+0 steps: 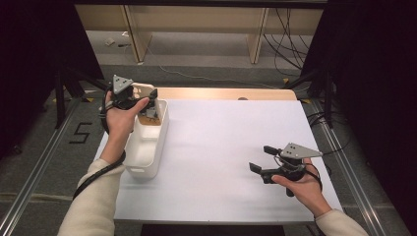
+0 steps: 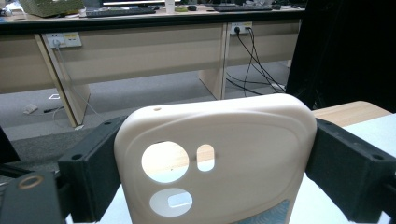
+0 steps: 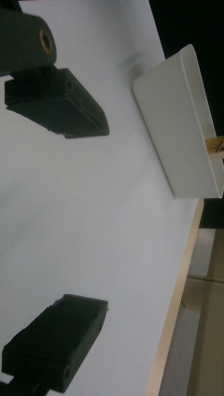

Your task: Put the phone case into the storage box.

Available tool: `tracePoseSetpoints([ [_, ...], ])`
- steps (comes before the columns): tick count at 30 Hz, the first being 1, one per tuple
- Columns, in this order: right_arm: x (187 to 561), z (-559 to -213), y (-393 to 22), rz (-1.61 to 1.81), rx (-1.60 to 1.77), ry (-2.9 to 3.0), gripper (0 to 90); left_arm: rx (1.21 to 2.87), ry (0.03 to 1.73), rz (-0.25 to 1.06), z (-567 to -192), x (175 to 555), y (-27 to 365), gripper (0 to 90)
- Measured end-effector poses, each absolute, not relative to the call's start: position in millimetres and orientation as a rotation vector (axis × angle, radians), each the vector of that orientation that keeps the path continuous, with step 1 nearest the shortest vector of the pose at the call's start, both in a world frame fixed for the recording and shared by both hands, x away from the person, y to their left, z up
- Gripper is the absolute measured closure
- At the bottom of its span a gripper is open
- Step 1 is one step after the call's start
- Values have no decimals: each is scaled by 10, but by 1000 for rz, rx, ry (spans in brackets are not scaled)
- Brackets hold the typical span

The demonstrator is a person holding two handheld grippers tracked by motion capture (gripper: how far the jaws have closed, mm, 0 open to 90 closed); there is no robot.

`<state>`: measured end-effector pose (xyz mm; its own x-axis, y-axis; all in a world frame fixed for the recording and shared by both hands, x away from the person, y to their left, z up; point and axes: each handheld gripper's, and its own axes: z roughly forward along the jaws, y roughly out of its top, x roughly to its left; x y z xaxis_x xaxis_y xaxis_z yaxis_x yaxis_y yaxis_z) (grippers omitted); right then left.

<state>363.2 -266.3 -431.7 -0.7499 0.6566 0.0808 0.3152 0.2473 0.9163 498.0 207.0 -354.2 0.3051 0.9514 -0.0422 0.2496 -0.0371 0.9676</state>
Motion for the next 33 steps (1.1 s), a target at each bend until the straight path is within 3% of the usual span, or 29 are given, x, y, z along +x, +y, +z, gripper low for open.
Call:
tracePoseSetpoints([
  [33, 3639, -4330, -2664, 1509, 904, 2209, 152, 1525, 1155, 832, -3513, 5171, 2059, 106],
])
